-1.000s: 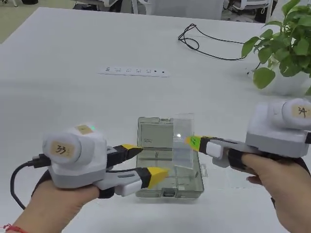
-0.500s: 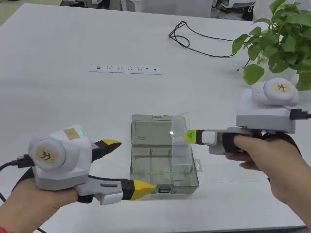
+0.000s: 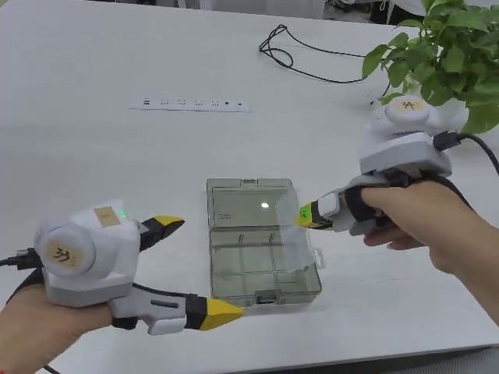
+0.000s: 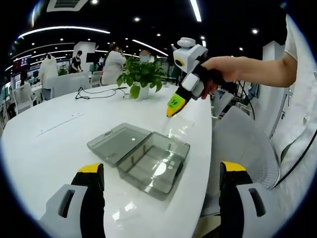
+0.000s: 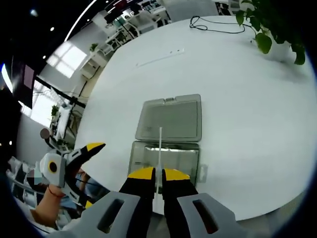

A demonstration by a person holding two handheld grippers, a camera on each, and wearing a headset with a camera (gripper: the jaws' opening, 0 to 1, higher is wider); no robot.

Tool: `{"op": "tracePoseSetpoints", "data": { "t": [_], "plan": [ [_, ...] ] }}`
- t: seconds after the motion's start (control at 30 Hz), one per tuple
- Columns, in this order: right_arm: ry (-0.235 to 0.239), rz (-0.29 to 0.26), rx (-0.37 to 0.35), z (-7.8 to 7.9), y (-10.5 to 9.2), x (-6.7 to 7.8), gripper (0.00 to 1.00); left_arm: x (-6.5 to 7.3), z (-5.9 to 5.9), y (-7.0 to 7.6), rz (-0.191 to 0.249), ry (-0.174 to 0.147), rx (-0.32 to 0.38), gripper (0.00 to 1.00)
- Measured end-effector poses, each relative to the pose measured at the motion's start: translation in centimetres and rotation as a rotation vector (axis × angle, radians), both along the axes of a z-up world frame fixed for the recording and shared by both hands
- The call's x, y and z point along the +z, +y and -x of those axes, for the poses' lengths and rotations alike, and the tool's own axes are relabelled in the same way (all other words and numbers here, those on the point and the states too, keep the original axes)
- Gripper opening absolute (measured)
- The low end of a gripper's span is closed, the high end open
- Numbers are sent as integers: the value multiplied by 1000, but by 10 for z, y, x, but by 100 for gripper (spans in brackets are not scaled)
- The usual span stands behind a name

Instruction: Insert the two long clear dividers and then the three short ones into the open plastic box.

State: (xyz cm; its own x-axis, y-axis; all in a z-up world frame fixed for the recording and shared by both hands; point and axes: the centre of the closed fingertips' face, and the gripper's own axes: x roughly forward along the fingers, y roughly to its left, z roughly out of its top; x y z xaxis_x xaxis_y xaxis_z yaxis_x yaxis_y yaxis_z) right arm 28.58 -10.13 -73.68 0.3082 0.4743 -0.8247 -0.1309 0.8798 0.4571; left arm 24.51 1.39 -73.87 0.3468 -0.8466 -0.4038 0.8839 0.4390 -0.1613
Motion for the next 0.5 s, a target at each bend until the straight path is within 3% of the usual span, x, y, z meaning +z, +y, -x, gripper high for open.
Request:
{"op": "tracePoseSetpoints", "data": {
  "t": [0.23,0.5],
  "plan": [
    [71,50,-9,5,-3,-23,6,-1,0,3,13,6,-2,97],
    [87,78,-16,2,-3,-40,6,-3,0,4,28,11,2,96]
  ]
}}
